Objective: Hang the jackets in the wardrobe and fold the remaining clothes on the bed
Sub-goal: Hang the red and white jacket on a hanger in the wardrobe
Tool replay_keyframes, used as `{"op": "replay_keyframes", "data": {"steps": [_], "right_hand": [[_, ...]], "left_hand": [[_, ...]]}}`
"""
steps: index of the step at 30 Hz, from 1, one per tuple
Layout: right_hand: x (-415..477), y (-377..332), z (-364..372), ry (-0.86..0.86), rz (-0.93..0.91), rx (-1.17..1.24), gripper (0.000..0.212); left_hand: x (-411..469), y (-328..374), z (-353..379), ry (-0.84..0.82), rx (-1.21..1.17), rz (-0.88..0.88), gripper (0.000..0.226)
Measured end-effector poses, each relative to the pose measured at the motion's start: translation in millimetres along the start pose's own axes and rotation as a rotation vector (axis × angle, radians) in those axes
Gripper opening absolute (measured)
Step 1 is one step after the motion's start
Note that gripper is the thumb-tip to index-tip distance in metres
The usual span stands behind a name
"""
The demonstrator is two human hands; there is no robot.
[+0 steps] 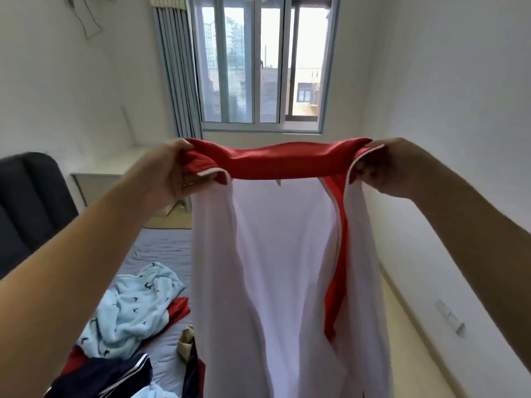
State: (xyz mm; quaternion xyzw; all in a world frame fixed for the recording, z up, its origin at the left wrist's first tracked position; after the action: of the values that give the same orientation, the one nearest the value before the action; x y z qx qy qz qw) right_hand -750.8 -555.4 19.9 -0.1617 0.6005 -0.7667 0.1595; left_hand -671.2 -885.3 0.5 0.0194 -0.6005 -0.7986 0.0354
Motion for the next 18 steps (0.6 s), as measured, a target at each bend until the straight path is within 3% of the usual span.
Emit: {"op": "replay_keyframes", "data": {"steps": [4,6,7,10,12,14,18], "right_hand": [[57.7,89.7,-12.2,0.091,0.227,-0.136,0.033],[89.9,125.0,-19.1,0.114,0.216,-0.105,0.022],[106.7,139.9,-18.6,0.067,0.192,-0.109,0.025],[133.5,205.5,-20.0,-0.096,0.244,-0.187,0.062],[121.6,279.5,-35.0,-0.114,0.366,-0.256,0.068],[81.9,372.7,-57.2,-0.059,0.540,-0.298,0.062],[-35.6,539.8,-88.7,0.084,0.931,-0.297,0.046]], "left_hand": [[63.8,-78.4,-7.6,0.163,0.127,-0.175,0.025],[96.7,-114.6,-7.7,0.144,0.207,-0.198,0.024],[112.0,-132.5,-5.2,0.081,0.271,-0.206,0.023],[133.1,-212.0,-5.6,-0.095,0.406,-0.314,0.041],[119.1,-290.5,-27.0,-0.067,0.500,-0.452,0.040],[78.5,-379.7,-52.6,-0.023,0.539,-0.634,0.023],[-22.2,-534.8,-85.1,0.004,0.425,-0.977,0.010]]}}
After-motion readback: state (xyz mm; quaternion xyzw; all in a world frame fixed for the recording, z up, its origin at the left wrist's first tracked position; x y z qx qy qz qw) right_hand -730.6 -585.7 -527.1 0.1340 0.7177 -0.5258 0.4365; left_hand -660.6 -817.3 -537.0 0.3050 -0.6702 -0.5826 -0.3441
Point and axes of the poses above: each hand's wrist, its own x-axis towards the middle knuckle, its own z-axis out of the palm, y = z × x, the point moved 8 cm from there along x, towards the middle knuckle, and after that the axes turned 8 degrees about -y, right-handed, at the moved point
